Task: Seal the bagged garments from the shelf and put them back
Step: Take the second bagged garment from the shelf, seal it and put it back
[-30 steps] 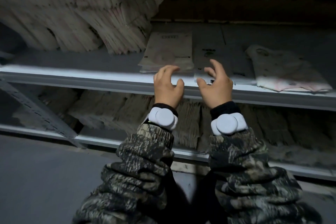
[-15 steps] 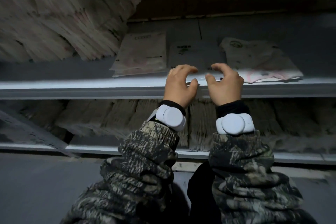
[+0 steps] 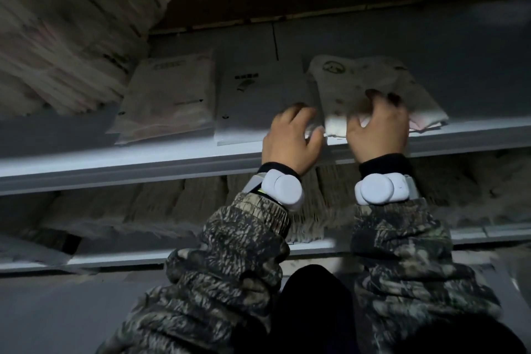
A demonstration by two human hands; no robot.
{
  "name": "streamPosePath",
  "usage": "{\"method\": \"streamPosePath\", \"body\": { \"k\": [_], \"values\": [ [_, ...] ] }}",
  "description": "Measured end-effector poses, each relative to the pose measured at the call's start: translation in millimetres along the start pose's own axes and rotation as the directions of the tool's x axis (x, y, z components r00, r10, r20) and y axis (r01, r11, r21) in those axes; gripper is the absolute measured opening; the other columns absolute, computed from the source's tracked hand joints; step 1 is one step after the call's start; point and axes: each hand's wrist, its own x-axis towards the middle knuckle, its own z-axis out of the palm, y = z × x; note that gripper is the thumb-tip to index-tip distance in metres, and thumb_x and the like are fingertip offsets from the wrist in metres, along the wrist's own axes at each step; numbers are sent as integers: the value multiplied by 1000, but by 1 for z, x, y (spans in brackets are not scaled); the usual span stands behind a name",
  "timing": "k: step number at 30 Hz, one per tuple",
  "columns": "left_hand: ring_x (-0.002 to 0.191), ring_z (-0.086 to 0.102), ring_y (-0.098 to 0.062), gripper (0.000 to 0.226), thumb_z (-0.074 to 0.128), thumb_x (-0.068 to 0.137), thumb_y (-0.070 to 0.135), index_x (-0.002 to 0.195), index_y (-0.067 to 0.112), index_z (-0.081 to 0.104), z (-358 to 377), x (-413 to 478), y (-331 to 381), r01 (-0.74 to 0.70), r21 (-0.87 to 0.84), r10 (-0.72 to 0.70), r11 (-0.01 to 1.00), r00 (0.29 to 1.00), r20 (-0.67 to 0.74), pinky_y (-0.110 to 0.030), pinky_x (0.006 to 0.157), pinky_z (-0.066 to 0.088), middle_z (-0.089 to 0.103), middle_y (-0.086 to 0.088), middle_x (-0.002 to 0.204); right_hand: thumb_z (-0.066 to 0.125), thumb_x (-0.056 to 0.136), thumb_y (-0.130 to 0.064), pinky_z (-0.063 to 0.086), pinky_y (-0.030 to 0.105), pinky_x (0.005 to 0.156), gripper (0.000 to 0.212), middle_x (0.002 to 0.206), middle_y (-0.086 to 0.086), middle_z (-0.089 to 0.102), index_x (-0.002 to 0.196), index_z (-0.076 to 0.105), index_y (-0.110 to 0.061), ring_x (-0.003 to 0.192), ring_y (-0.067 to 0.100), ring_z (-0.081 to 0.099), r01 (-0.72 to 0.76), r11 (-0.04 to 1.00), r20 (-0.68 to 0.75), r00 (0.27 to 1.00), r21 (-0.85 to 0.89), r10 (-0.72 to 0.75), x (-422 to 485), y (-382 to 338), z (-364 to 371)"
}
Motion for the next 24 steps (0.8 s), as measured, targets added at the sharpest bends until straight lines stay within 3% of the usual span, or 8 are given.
{"method": "streamPosePath", "body": {
  "k": [3,7,17,20,24],
  "values": [
    [114,50,-25,37,43,90,54,123,39,52,11,-2,7,12,214,-8,977,1000,-18,-36,75,47,52,5,133,62,78,-35,38,45,105,46,125,15,61,120,62,-16,132,33,41,-11,996,-51,999,-88,6,3,5,1],
    [108,55,-24,41,29,91,59,120,46,54,21,-4,6,-52,355,73,934,996,-46,-31,68,45,54,7,131,61,75,-43,37,49,107,47,125,10,62,115,63,-18,133,33,40,14,988,-45,999,-152,-21,8,12,1],
    [107,56,-24,42,31,90,62,121,45,54,24,-4,2,-67,407,99,911,993,-60,-31,70,46,56,8,128,46,77,-56,27,50,112,51,119,4,63,108,63,-18,126,35,43,40,954,15,999,-296,-38,24,34,2],
    [108,55,-24,43,30,90,62,122,45,53,22,-5,3,-75,408,102,910,994,-45,-32,73,46,56,6,128,47,76,-54,19,51,114,52,123,7,60,109,62,-17,127,36,41,4,943,-9,1000,-334,-7,26,39,-1],
    [110,55,-25,44,29,89,63,121,45,54,24,-4,2,-59,401,83,914,996,-43,-33,75,47,57,6,127,49,71,-58,24,55,110,62,125,10,58,112,59,-13,125,36,43,-135,934,-79,990,-330,115,30,51,-10]
  ]
}}
